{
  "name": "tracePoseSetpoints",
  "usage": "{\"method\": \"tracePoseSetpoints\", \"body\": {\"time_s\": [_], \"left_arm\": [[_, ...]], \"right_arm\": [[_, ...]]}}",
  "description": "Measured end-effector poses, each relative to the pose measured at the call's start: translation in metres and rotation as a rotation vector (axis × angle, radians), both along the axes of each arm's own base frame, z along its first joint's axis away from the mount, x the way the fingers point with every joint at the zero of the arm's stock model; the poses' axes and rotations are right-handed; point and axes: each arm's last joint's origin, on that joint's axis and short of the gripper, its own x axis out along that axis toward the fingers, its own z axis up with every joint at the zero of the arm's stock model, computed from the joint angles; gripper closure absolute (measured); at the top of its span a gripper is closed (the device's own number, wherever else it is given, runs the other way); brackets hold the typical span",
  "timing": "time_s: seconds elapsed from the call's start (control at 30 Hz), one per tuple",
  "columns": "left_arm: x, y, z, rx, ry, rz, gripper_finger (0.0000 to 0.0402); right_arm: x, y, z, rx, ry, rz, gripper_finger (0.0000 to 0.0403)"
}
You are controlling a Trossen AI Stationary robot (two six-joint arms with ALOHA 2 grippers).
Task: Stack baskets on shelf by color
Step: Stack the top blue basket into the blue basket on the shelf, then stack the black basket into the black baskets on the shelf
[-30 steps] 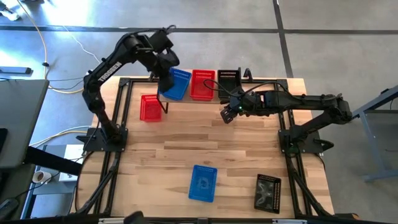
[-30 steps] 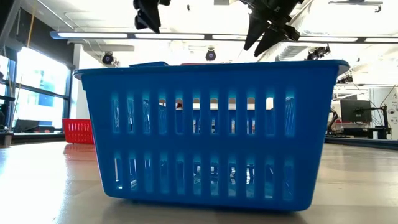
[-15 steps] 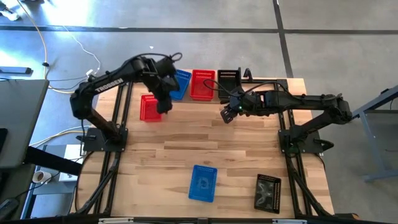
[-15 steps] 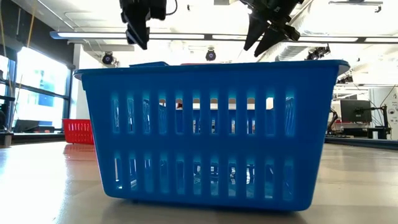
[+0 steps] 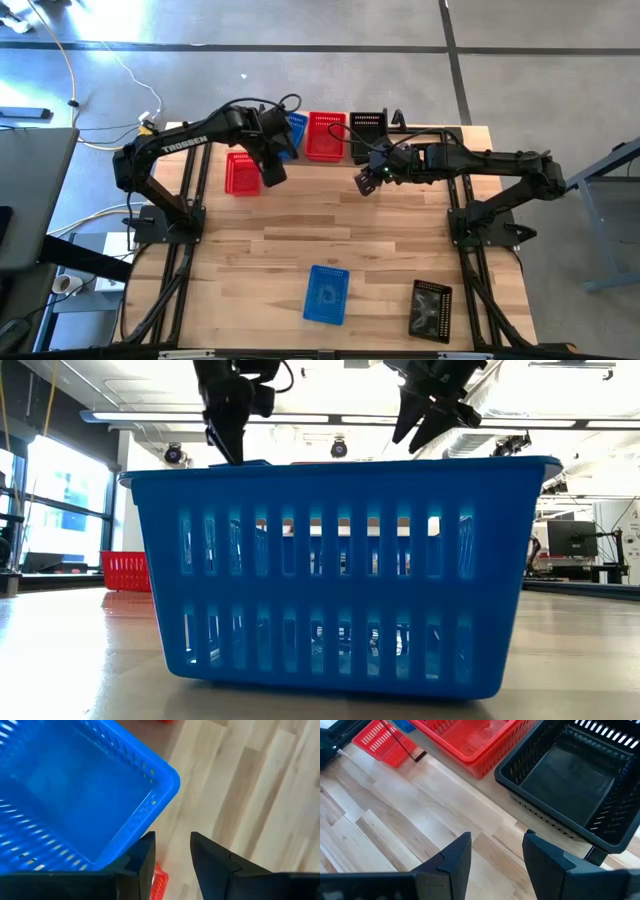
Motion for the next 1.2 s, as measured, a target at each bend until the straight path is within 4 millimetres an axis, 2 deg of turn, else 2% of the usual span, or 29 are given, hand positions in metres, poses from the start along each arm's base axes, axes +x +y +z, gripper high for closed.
{"method": "tracePoseSetpoints", "body": {"time_s": [0.4, 0.57, 0.73, 0.9, 1.03, 1.2], "left_arm": [[0.010, 0.007, 0.001, 0.068, -0.075, 0.035, 0.0287], [0.015, 0.009, -0.007, 0.037, -0.056, 0.028, 0.0287], [0.015, 0.005, -0.005, -0.052, -0.105, -0.006, 0.0287], [0.005, -0.001, 0.014, -0.032, -0.103, 0.003, 0.0287], [-0.002, -0.006, 0.030, 0.000, -0.153, -0.004, 0.0287], [-0.011, -0.019, 0.045, 0.017, -0.215, -0.013, 0.0287]], "right_arm": [[0.000, 0.000, 0.000, -0.002, 0.000, -0.002, 0.0242], [0.000, 0.000, 0.000, -0.002, 0.000, -0.003, 0.0242], [0.000, 0.000, 0.000, -0.003, 0.000, -0.003, 0.0242], [0.000, 0.000, 0.000, 0.006, -0.004, -0.005, 0.0242], [0.000, 0.002, -0.001, 0.078, -0.015, -0.006, 0.0242], [-0.004, 0.014, -0.005, 0.148, 0.032, 0.027, 0.0242]]}}
